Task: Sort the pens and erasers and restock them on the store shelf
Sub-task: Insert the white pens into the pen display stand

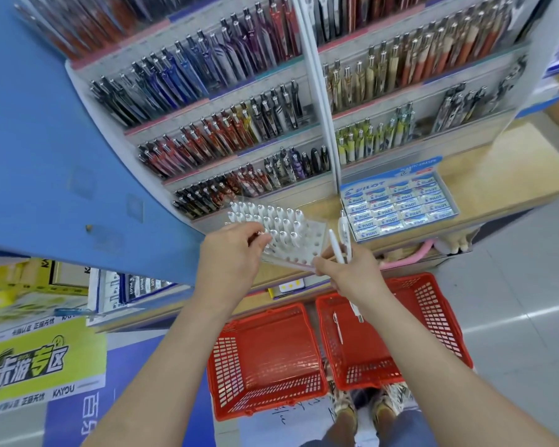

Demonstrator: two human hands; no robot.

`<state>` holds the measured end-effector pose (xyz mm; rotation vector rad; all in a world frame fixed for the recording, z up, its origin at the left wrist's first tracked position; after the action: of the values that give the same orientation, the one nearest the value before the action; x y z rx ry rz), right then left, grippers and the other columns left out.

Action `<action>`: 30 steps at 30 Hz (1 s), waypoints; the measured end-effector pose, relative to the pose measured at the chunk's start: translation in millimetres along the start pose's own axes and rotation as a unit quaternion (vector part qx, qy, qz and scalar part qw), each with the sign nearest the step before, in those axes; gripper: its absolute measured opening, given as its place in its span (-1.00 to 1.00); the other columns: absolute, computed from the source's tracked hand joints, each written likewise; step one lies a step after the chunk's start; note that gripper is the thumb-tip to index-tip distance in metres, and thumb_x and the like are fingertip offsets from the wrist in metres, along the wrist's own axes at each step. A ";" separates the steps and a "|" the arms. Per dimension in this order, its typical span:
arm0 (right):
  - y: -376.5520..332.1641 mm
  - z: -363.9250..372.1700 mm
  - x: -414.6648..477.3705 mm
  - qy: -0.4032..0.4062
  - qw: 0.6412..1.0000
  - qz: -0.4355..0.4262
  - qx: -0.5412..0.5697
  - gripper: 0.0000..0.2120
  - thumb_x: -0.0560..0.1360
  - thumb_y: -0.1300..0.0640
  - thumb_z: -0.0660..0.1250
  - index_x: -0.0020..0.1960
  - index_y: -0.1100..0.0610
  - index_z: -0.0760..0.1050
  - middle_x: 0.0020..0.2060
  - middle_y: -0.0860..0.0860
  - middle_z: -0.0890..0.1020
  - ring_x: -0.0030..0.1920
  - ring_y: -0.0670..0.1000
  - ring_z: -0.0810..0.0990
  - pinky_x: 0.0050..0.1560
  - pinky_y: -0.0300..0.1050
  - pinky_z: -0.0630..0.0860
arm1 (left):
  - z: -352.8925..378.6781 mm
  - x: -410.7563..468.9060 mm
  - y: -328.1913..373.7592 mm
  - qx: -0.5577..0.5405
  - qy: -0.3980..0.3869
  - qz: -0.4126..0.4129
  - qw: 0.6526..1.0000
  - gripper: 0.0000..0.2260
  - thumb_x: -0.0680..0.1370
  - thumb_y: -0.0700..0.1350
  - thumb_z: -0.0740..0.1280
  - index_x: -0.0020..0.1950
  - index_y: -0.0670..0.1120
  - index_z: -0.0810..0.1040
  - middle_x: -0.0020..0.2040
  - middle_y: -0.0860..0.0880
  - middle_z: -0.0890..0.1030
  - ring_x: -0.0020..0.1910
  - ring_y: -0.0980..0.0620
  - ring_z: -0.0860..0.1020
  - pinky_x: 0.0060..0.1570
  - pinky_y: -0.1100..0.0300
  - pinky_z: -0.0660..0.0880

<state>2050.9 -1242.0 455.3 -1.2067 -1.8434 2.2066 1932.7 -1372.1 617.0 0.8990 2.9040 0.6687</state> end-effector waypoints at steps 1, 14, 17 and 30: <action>-0.1 0.3 0.0 -0.002 1.000 -0.003 -0.002 -0.80 0.38 0.14 0.47 -0.14 0.24 0.52 -0.34 0.13 0.67 -0.56 -0.13 0.41 -0.43 -0.19 0.33 | 4.2 0.0 -1.5 0.001 -0.004 -0.002 1.000 -0.91 0.49 -0.09 0.41 -0.14 -0.09 0.66 -0.28 -0.03 0.64 -0.26 -0.02 0.56 -0.19 0.08 0.51; -2.1 0.5 -1.5 -0.008 1.000 0.006 0.013 -0.79 0.39 0.15 0.49 -0.11 0.23 0.51 -0.24 0.28 0.65 -0.56 -0.08 0.40 -0.49 -0.22 0.33 | 24.5 0.0 -21.7 0.010 0.000 -0.060 0.998 -0.90 0.41 -0.03 0.48 -0.17 -0.04 0.66 -0.30 0.06 0.56 -0.22 0.02 0.50 -0.19 0.11 0.47; -2.3 1.1 -2.3 -0.006 1.000 0.008 0.015 -0.82 0.40 0.16 0.48 -0.14 0.21 0.51 -0.25 0.29 0.65 -0.56 -0.08 0.40 -0.48 -0.22 0.34 | 28.4 -4.1 -20.7 0.020 0.010 -0.062 0.998 -0.91 0.41 -0.05 0.47 -0.17 -0.06 0.66 -0.30 0.09 0.46 -0.18 0.03 0.44 -0.19 0.18 0.32; -25.7 -4.2 -30.8 -0.032 0.918 0.071 0.390 -0.84 0.63 0.18 0.13 0.00 0.24 0.44 -0.26 0.16 0.63 -0.27 0.07 0.63 -0.23 -0.12 0.58 | 26.2 -27.8 -4.6 -0.167 -0.057 -0.131 0.975 -0.78 0.54 0.05 0.32 -0.23 -0.03 0.58 -0.37 0.00 0.58 -0.35 0.04 0.53 -0.28 0.06 0.50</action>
<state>2063.5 -1245.4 493.5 -1.0970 -0.7125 2.6514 1957.4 -1380.5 588.6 0.4870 2.6266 0.9997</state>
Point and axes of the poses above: each hand's wrist, its own x-axis towards the middle knuckle, its own z-axis out of the palm, y = z × x, the point moved 9 cm from there along x, towards the middle knuckle
